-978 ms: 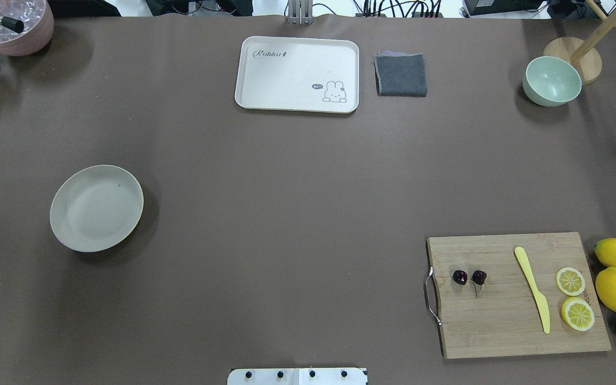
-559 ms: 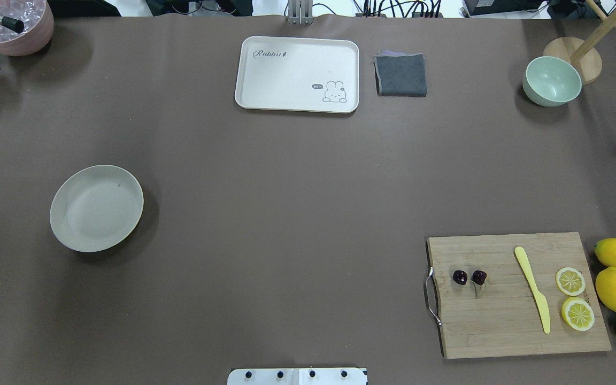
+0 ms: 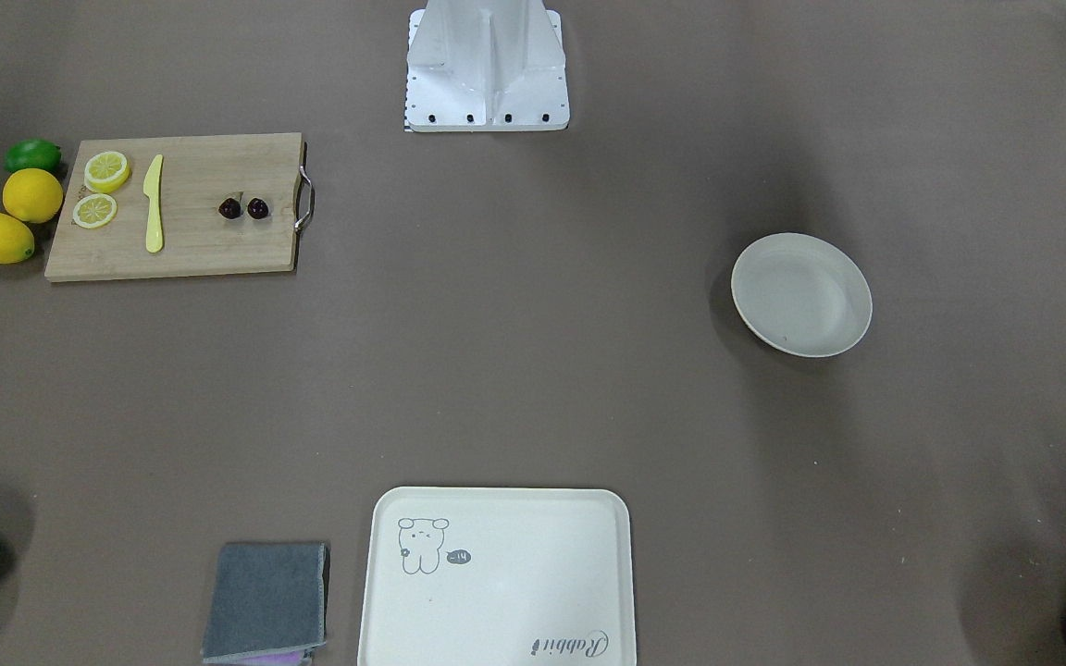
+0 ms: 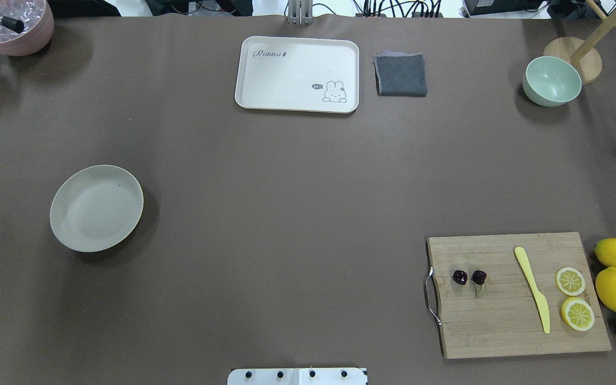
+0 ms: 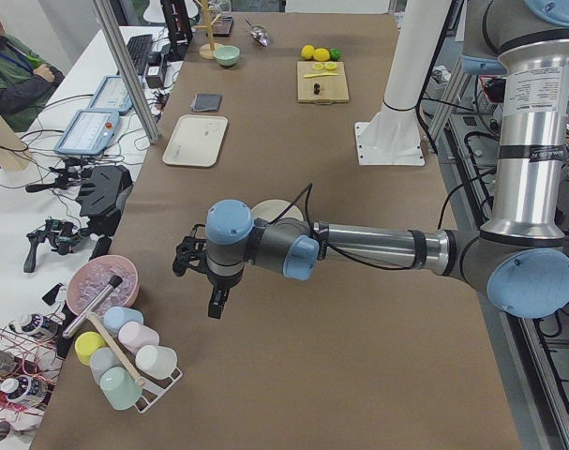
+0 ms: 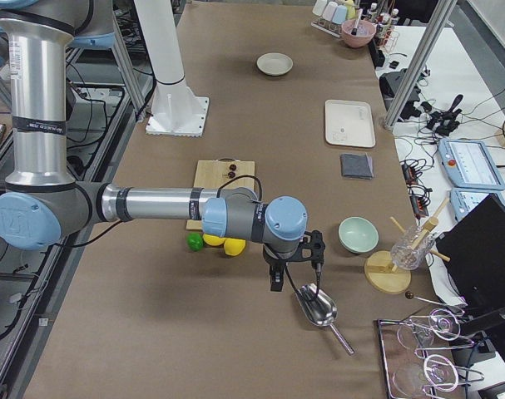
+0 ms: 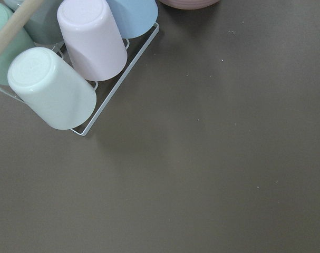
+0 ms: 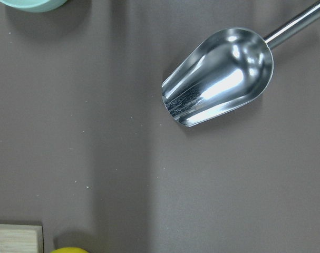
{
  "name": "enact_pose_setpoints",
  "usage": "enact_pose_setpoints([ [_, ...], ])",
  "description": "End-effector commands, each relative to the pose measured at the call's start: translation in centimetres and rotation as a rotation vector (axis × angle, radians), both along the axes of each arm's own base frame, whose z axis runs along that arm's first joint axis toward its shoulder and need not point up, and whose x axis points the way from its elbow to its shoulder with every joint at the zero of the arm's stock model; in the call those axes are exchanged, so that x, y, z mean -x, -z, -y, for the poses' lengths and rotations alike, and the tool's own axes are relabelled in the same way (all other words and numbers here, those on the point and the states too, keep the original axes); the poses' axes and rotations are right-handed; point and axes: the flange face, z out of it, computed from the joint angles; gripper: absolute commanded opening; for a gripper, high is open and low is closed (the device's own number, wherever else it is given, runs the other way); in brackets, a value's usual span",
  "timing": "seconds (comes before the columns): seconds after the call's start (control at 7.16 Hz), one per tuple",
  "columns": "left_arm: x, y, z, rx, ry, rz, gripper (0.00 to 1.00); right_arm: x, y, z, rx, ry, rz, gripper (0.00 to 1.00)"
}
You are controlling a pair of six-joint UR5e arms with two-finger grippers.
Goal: Place red cherry on plate
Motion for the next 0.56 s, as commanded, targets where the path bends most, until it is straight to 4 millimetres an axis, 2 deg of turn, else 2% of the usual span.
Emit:
enact_pose_setpoints([
  [0.0,-2.2,1.8,0.1,-0.027,-0.038,-0.022,0.98,0.0,0.0,0.0,0.0,0.0,0.0,1.0],
  [0.14,-2.8,2.4,0.5,-0.001,-0.012,-0.034,0.98,0.0,0.2,0.0,-0.004,0.0,0.0,1.0],
  [0.28,-3.9,5.0,0.6,-0.033,-0.043,-0.088,0.98,0.0,0.2,0.0,-0.004,0.0,0.0,1.0],
  [0.42,-7.2,6.5,0.5,-0.059,-0.125,-0.165,0.98,0.0,0.4,0.1,-0.007,0.0,0.0,1.0],
])
